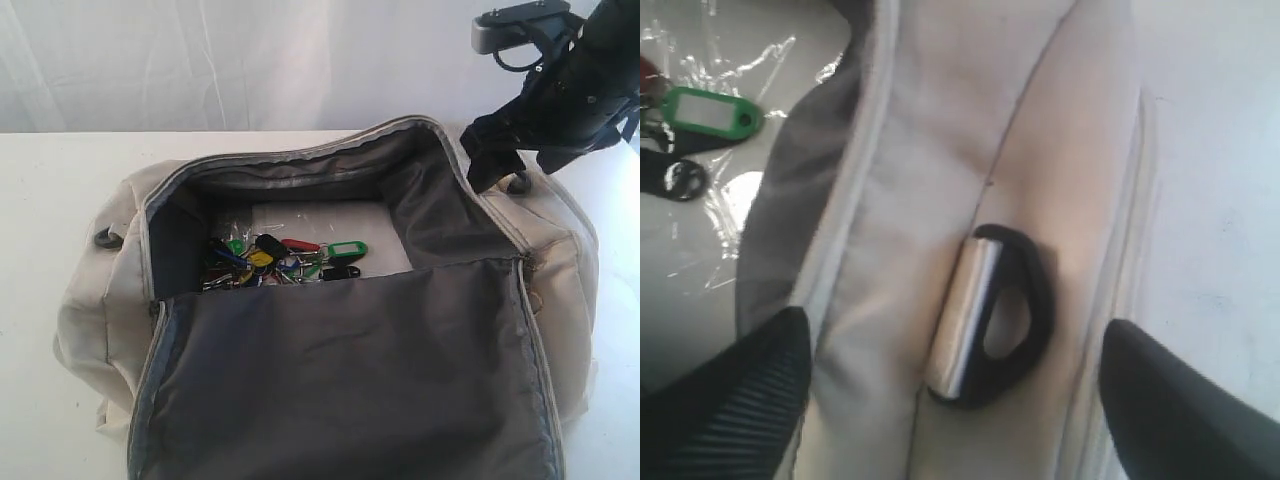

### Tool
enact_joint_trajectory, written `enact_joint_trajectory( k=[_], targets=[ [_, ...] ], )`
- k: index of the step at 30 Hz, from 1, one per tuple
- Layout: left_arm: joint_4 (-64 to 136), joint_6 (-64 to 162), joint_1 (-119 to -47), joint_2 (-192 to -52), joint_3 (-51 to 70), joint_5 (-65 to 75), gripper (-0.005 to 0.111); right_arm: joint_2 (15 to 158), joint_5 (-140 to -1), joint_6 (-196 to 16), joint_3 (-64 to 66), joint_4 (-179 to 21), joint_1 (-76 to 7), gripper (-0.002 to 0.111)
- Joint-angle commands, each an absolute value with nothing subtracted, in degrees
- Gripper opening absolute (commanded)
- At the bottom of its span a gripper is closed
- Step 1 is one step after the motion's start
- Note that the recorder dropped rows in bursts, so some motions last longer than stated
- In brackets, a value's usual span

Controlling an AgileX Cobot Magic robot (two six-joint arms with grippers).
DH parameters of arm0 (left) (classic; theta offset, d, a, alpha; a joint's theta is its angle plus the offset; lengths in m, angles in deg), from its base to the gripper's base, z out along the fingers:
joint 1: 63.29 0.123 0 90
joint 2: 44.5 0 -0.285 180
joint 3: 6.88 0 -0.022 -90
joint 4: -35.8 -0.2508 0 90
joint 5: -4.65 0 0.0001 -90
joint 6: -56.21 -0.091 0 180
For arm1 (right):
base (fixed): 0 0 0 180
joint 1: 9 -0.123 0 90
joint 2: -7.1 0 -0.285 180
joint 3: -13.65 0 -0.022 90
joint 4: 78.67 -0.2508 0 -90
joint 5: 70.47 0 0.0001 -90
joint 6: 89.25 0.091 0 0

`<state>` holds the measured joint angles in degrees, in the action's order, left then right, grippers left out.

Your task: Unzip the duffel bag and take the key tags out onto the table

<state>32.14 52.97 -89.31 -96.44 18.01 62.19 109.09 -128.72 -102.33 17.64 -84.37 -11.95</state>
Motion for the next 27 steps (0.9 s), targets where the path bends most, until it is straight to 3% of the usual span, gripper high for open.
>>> enact_joint_trajectory(
  k=[1,11,17,22,27],
  targets=[
    [34.0,53.7,-89.7,-94.2,21.7,62.7,0.0,111.5,-128.0,-102.9,18.7,-83.6,-11.2,0.078],
    [34.6,53.5,-89.7,-94.2,24.6,59.1,0.0,115.7,-130.2,-100.6,18.7,-81.6,-11.2,0.073],
    [34.6,53.4,-89.7,-94.2,24.6,57.8,0.0,117.7,-132.1,-100.4,18.7,-81.6,-11.2,0.04],
    [34.6,53.4,-89.7,-94.2,24.6,56.5,0.0,117.9,-131.2,-100.4,18.7,-81.1,-11.2,0.0],
    [34.6,53.3,-89.7,-94.2,24.6,56.7,0.0,116.2,-130.3,-96.4,18.7,-72.8,-10.9,0.0]
  ],
)
